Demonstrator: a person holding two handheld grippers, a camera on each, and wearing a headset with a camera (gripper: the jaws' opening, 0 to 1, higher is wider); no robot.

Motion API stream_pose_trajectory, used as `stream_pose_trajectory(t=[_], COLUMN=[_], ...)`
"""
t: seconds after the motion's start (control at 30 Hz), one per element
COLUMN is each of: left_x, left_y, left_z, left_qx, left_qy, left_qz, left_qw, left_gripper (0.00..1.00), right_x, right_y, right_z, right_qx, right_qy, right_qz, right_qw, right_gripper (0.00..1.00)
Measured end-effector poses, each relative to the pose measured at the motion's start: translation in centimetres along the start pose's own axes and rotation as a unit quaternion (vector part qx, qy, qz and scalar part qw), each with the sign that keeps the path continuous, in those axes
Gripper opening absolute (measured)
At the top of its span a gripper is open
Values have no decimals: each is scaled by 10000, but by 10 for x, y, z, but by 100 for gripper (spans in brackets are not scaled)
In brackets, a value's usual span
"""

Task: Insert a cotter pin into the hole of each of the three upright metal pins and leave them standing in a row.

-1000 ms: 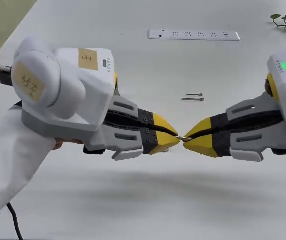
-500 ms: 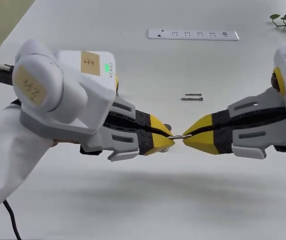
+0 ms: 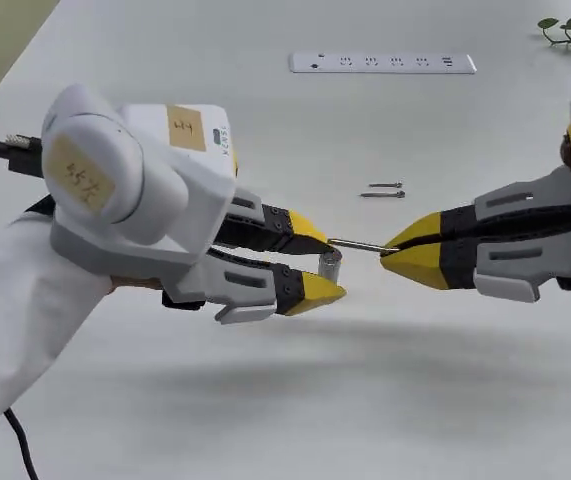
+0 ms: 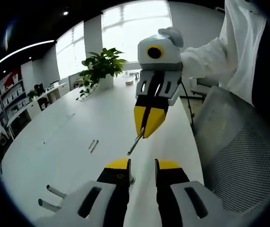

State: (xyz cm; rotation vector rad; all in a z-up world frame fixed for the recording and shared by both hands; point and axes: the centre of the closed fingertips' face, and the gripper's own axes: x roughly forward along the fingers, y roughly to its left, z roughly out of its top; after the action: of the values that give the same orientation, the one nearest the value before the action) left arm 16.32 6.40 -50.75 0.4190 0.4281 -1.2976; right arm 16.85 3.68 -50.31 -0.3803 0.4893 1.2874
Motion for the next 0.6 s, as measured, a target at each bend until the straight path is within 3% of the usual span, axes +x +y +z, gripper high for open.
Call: stream_pose_trajectory(t=[0.1, 0.3, 0.6], left_x=[3, 10, 23], left_y=[7, 21, 30], left_z=[-7, -15, -24], left_qx=[-96, -183, -222], left_qy=[103, 206, 362], left_qz=[56, 159, 126], left_qw=[9999, 9995, 9990], left_gripper=[13, 21, 20], right_x=[1, 5, 15], right_y=[-11, -21, -24], right_z=[-16, -39, -53], right_qx=[88, 208, 220], right_qy=[134, 304, 438], right_qz=[-167, -236, -270], right_qw=[9997, 9990, 9984], right_gripper=[0, 0, 0])
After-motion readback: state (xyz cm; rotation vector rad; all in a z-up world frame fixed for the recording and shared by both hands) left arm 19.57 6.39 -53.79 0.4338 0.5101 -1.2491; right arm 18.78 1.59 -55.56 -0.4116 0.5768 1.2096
